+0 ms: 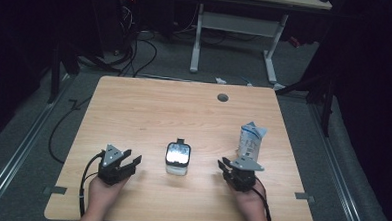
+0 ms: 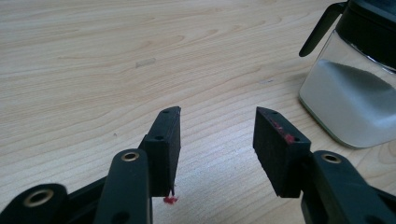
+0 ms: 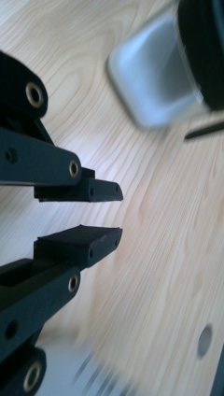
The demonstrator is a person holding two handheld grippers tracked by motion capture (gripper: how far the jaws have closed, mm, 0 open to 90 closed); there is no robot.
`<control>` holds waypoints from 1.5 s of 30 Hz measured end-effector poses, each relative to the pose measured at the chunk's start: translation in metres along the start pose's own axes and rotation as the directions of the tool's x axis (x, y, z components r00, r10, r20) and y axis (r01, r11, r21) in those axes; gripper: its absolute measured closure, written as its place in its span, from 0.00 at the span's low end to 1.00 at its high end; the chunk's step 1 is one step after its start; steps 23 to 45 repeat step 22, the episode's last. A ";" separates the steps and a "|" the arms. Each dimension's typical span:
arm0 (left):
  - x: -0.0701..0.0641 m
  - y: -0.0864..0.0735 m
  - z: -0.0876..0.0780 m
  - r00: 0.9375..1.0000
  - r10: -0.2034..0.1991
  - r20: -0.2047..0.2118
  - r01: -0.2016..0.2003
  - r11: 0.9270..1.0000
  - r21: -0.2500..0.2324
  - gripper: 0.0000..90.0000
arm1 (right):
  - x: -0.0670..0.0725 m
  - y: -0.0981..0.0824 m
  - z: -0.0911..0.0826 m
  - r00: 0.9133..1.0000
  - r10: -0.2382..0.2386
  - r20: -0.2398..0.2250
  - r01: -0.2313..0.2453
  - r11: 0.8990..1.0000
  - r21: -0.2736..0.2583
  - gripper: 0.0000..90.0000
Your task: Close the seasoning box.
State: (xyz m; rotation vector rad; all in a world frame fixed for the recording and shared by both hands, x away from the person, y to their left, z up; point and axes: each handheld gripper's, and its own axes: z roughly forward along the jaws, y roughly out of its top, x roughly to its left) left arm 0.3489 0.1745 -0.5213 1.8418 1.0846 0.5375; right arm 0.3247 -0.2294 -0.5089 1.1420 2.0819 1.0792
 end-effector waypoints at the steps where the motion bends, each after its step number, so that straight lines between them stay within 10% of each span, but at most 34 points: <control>1: -0.001 -0.001 0.000 1.000 -0.003 0.006 0.003 1.000 0.003 0.57 | -0.014 -0.010 -0.010 0.998 0.056 -0.005 -0.056 0.998 -0.011 0.79; 5: -0.004 -0.002 0.001 1.000 -0.006 0.012 0.006 1.000 0.008 0.57 | -0.034 -0.035 -0.029 0.990 0.144 0.001 -0.144 0.989 -0.032 0.73; 45: -0.008 -0.004 -0.001 1.000 -0.001 0.016 0.001 1.000 0.010 0.56 | -0.031 -0.032 -0.028 0.996 0.093 0.000 -0.093 0.995 -0.040 0.70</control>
